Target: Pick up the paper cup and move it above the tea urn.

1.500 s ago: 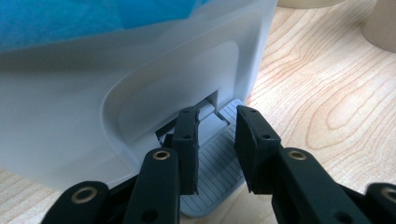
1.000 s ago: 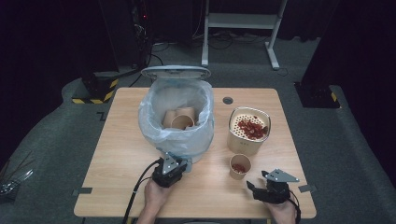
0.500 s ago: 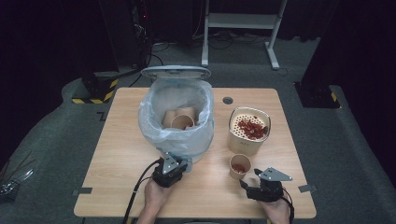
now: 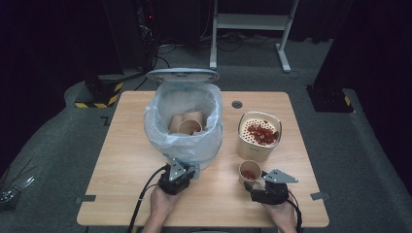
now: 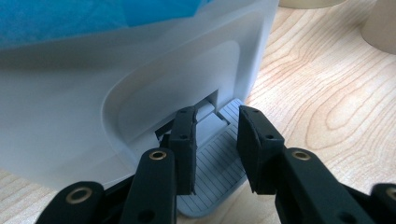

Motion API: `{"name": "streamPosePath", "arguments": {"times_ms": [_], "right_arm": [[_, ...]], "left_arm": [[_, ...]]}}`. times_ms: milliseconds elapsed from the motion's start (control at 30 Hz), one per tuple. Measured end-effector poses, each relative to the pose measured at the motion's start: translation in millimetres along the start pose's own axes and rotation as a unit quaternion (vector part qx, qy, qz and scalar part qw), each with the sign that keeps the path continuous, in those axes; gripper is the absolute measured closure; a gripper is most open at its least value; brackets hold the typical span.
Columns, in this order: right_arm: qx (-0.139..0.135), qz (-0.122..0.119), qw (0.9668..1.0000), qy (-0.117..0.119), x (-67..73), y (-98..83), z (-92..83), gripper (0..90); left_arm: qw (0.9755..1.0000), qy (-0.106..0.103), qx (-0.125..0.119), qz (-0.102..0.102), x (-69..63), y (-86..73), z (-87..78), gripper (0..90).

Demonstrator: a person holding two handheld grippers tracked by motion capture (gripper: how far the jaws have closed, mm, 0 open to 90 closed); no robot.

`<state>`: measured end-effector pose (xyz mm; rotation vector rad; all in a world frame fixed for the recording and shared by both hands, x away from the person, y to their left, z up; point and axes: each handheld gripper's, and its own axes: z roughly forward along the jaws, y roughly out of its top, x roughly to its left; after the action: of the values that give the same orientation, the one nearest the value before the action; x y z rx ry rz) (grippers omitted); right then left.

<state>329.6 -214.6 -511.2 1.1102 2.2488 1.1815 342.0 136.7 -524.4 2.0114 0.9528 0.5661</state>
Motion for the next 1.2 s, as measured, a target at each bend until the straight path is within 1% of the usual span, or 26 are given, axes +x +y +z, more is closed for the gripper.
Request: {"name": "streamPosePath", "arguments": {"times_ms": [167,333,400,533,667,867,900,1067,1200], "right_arm": [[0.0,0.004,1.0,0.007,0.8,2.2,5.8,23.8],[-0.003,-0.001,1.0,0.006,3.0,4.1,10.6,27.3],[-0.007,-0.003,1.0,-0.004,5.4,4.7,12.1,28.0],[-0.01,-0.007,0.9999,-0.009,6.2,4.8,13.0,28.4],[-0.014,-0.005,0.9998,-0.015,6.9,4.7,13.7,29.0],[-0.017,-0.01,0.9995,-0.025,8.0,4.1,11.9,30.1],[-0.02,-0.012,0.9993,-0.029,7.7,4.2,10.3,30.4],[-0.024,-0.01,0.9991,-0.035,6.7,4.7,6.1,31.2],[-0.027,-0.014,0.9987,-0.04,5.2,4.8,2.2,31.9]], "left_arm": [[1.0,0.0,0.0,-0.001,0.0,0.0,0.0,67.8],[1.0,0.0,0.0,0.0,0.0,0.0,0.0,67.8],[1.0,0.0,0.0,0.0,0.1,0.0,0.0,67.8],[1.0,0.0,0.0,0.0,0.0,0.0,0.0,67.8],[1.0,0.0,0.0,-0.001,0.1,0.0,0.1,67.8],[1.0,0.0,0.0,-0.001,0.0,0.0,0.1,67.8],[1.0,0.0,0.0,-0.001,0.0,0.0,0.1,67.8],[1.0,0.0,0.0,-0.001,0.1,0.0,0.0,67.8],[1.0,0.0,0.0,-0.001,0.1,0.0,0.1,67.8]]}}
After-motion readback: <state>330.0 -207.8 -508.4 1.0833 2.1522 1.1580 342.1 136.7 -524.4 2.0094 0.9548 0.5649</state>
